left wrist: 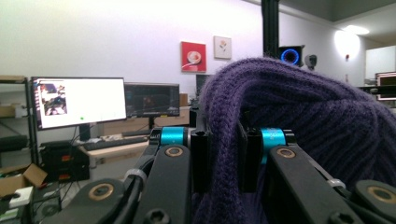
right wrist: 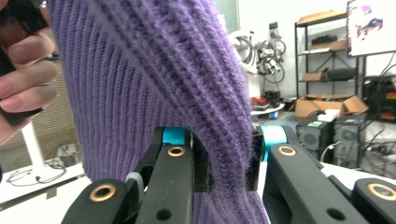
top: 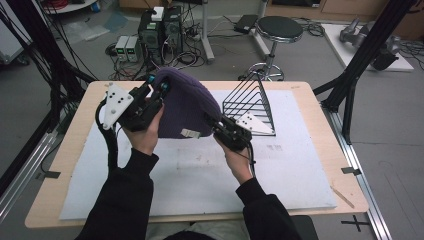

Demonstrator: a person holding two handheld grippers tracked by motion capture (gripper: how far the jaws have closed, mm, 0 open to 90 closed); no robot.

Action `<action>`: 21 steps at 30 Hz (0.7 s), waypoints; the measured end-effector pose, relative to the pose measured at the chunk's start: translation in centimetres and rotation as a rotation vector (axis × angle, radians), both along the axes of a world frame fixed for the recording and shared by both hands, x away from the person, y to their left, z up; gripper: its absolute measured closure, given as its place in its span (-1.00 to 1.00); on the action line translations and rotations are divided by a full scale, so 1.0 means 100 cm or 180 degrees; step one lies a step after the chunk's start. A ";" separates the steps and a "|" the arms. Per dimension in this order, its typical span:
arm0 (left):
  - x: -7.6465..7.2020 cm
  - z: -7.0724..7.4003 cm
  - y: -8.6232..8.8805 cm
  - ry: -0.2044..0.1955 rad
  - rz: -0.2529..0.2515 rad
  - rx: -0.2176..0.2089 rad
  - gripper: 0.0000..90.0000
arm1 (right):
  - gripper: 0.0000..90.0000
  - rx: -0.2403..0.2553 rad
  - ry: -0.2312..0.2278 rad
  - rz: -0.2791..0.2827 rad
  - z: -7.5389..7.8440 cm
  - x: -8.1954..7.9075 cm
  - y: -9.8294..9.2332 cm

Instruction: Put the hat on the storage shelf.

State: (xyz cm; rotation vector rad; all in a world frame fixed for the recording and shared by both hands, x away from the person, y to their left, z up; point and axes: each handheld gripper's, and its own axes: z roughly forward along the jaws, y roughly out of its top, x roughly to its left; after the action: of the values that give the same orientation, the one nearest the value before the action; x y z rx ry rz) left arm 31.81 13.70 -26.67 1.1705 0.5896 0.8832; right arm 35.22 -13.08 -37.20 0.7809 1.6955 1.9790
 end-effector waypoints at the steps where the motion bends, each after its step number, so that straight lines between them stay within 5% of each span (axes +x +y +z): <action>1: -0.001 0.001 -0.001 -0.0038 -0.0013 0.0019 0.77 | 0.78 -0.0011 -0.0018 -0.0017 0.003 0.000 -0.003; 10: -0.001 0.008 -0.015 -0.0110 -0.0065 0.0148 0.76 | 0.78 -0.0142 -0.0174 -0.0175 0.029 0.005 -0.034; 21: 0.010 0.017 -0.034 -0.0173 -0.0167 0.0282 0.76 | 0.78 -0.0261 -0.0250 -0.0340 0.043 0.014 -0.057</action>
State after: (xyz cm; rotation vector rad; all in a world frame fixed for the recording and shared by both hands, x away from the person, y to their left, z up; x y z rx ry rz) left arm 32.82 10.27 -24.98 1.2325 0.4776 0.9012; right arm 36.64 -18.76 -32.91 0.7392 1.6438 1.8326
